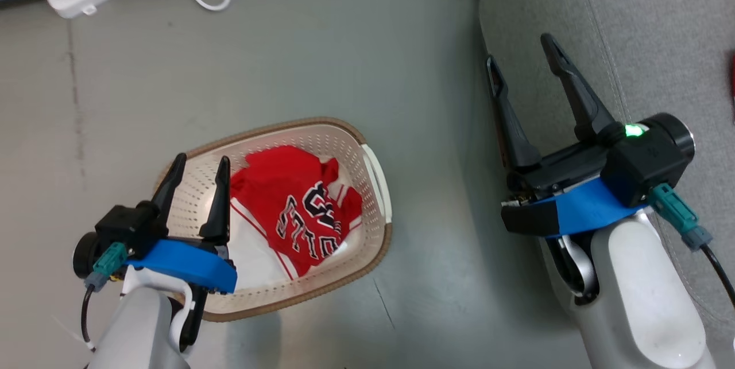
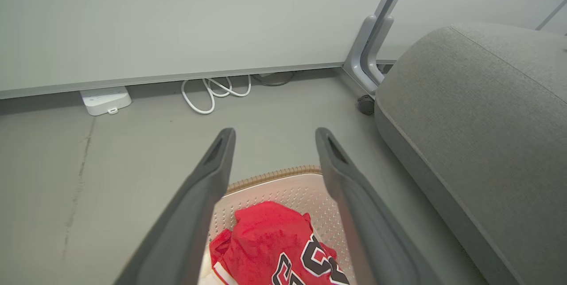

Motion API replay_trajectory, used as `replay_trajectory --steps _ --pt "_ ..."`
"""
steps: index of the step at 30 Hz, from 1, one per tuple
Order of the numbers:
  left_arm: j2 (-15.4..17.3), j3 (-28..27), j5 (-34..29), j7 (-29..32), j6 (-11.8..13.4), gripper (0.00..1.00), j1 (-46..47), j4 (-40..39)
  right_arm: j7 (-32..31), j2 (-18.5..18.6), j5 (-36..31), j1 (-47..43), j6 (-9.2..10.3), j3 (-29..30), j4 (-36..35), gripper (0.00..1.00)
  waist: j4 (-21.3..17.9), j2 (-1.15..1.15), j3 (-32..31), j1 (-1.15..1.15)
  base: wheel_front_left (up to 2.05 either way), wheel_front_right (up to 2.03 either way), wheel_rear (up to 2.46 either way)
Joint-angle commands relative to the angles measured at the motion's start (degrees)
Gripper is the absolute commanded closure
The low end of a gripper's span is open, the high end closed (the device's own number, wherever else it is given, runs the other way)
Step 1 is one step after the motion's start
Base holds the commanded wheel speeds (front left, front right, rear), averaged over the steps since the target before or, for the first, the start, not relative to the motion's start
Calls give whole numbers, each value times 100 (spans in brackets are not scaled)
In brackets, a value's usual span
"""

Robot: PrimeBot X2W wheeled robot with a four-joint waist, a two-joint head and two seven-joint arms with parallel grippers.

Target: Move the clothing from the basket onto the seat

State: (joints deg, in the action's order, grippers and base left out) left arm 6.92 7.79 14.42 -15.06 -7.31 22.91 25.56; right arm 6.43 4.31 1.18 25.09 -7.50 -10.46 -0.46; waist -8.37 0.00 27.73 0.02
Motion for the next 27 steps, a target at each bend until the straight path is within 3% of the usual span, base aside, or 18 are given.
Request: replay_trajectory --steps 1,16,25,27 --pt "63 20 -32 -17 -23 0 141 48 68 -31 15 156 2 -11 28 0 -638 0 734 -2 0 0 0" --pt "609 1139 56 59 -24 0 1347 1912 720 -151 433 941 2 -501 773 0 -1517 0 1836 -2 0 0 0" --pt "793 1235 200 401 -16 0 1493 2740 862 -150 808 1026 3 -692 974 0 -1817 0 2006 -2 0 0 0" --pt "803 1237 202 525 82 0 1509 2902 867 -150 841 1021 2 -708 992 0 -1843 0 2028 -2 0 0 0"
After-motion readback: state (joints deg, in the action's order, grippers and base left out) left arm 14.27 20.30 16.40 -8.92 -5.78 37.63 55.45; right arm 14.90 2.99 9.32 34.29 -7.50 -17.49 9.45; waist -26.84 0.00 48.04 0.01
